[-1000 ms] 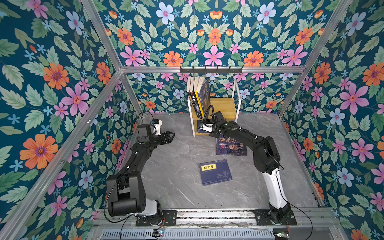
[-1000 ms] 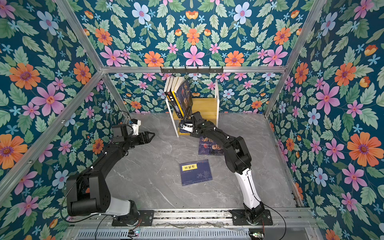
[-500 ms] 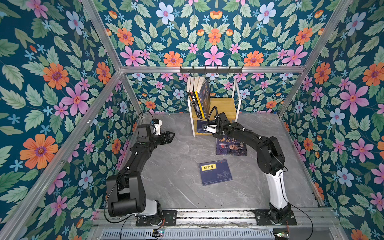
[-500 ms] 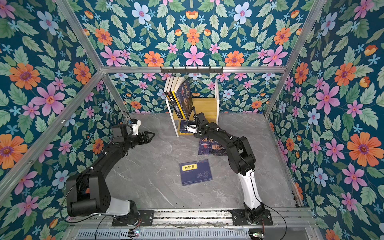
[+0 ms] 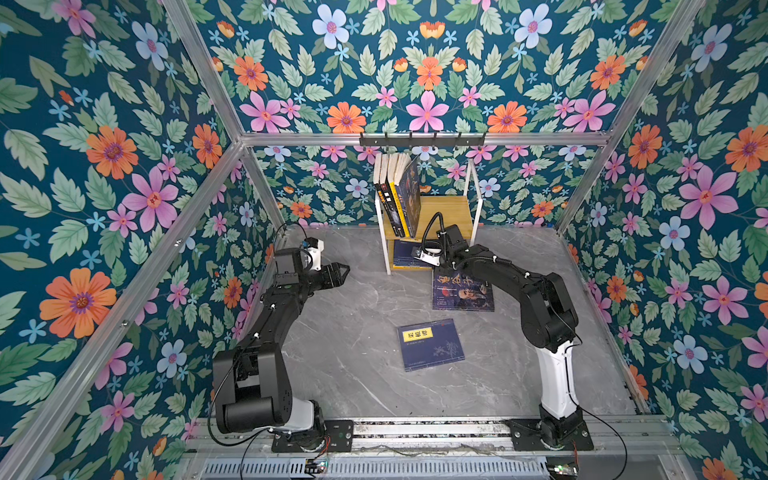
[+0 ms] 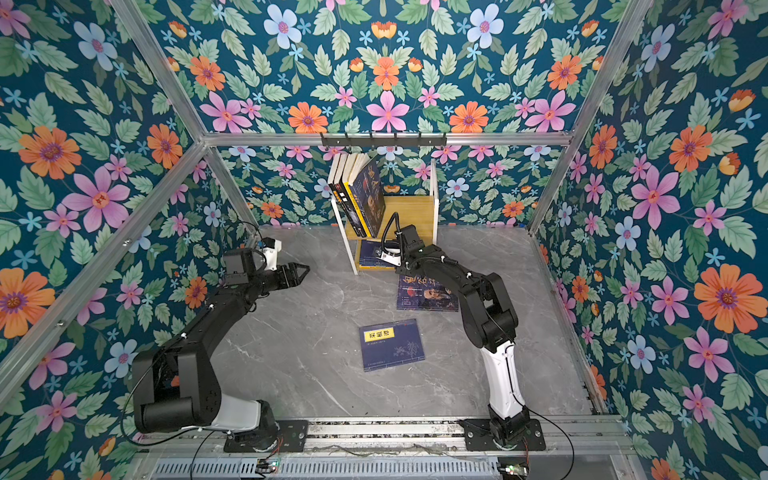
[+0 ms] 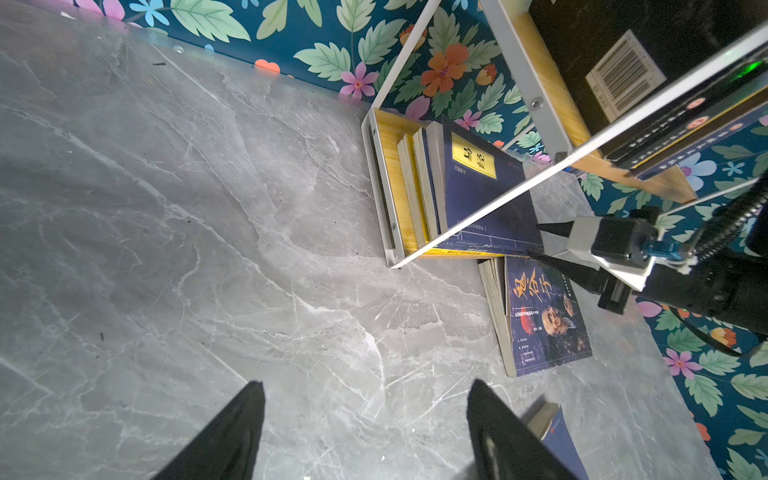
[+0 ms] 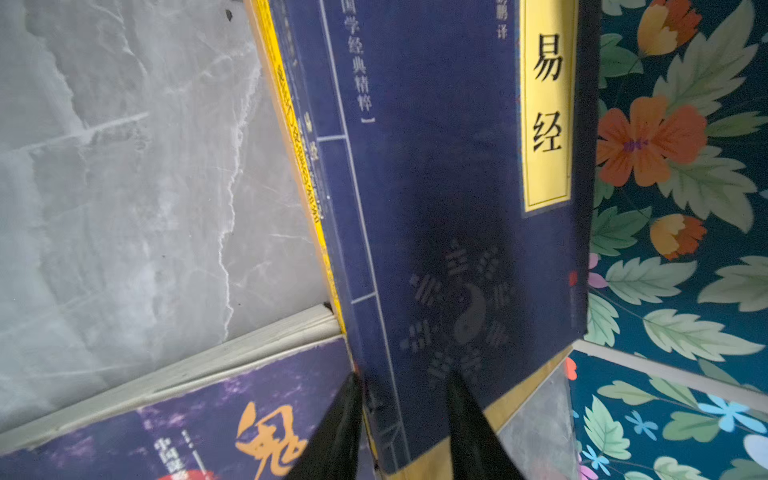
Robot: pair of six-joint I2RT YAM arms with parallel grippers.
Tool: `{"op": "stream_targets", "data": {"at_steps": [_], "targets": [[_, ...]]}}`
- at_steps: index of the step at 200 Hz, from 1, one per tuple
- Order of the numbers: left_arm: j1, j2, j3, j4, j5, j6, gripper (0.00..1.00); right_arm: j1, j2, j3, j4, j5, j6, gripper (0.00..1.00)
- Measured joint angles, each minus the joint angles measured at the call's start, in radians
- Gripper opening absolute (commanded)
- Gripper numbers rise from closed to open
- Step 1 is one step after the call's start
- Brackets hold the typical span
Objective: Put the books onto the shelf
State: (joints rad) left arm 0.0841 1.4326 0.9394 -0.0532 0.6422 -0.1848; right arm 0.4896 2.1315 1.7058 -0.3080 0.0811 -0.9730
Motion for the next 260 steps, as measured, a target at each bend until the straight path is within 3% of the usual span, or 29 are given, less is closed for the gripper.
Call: {"op": "stream_targets", "data": {"at_steps": [142,156,206,260], "targets": [[0.002,-0.005,-0.002,0.004,0.000,0.000,0.78,-0.003,0.016,0.035,0.015,-0.019,0.001,0.29],[0.003,-0.005,-0.002,0.003,-0.002,0.000,0.78,-0.003,0.017,0.036,0.014,-0.019,0.001,0.29],[0.004,-0.003,-0.002,0.005,0.000,0.000,0.78,-0.003,-0.006,-0.014,0.017,-0.026,0.001,0.46],[0.005,0.004,-0.002,0.006,0.000,-0.004,0.78,-0.012,0.000,-0.016,0.024,-0.014,0.000,0.40]]}}
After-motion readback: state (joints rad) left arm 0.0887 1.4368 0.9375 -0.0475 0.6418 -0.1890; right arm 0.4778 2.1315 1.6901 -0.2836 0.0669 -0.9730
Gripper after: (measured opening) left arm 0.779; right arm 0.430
